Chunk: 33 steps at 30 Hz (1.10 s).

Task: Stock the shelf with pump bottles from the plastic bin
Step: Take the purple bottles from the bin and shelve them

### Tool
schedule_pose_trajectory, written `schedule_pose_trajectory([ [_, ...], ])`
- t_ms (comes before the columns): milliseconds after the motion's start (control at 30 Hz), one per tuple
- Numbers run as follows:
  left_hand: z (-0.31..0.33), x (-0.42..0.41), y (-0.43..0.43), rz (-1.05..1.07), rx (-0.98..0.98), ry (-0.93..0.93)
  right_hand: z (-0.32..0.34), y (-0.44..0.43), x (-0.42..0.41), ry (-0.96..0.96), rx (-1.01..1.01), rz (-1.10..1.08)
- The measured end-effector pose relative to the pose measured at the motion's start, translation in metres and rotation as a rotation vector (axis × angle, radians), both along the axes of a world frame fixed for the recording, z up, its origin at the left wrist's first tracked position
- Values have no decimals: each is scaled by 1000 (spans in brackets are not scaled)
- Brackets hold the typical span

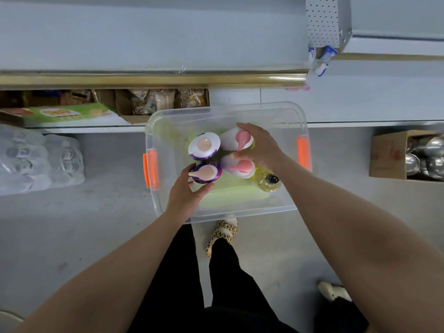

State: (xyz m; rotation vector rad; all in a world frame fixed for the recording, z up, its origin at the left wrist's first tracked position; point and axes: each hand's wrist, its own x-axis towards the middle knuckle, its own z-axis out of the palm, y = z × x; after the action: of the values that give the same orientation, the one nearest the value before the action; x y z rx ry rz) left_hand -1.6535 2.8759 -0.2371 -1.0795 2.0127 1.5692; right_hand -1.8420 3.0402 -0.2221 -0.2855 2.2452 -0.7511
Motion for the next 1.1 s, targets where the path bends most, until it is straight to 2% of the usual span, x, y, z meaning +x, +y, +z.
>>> schedule_pose_trajectory([
  [233, -5, -5, 1, -52, -85, 16, 1, -53, 13, 287, 85, 309],
  [400, -7, -12, 1, -46, -65, 44, 0, -62, 6, 266, 19, 363],
  [533, -13, -15, 2, -58, -77, 58, 5, -69, 1, 103, -32, 422],
  [633, -15, -16, -1, -66, -108, 77, 4, -75, 1, -14, -110, 371],
  [800, -14, -21, -20, -35, -77, 118, 12, -84, -6, -1, -146, 252],
  [967, -3, -24, -39, 110, 96, 102, 35, -82, -13, -64, -205, 53],
  [1100, 30, -27, -47, 217, 338, 196, 68, -79, -18, -97, -276, -32],
])
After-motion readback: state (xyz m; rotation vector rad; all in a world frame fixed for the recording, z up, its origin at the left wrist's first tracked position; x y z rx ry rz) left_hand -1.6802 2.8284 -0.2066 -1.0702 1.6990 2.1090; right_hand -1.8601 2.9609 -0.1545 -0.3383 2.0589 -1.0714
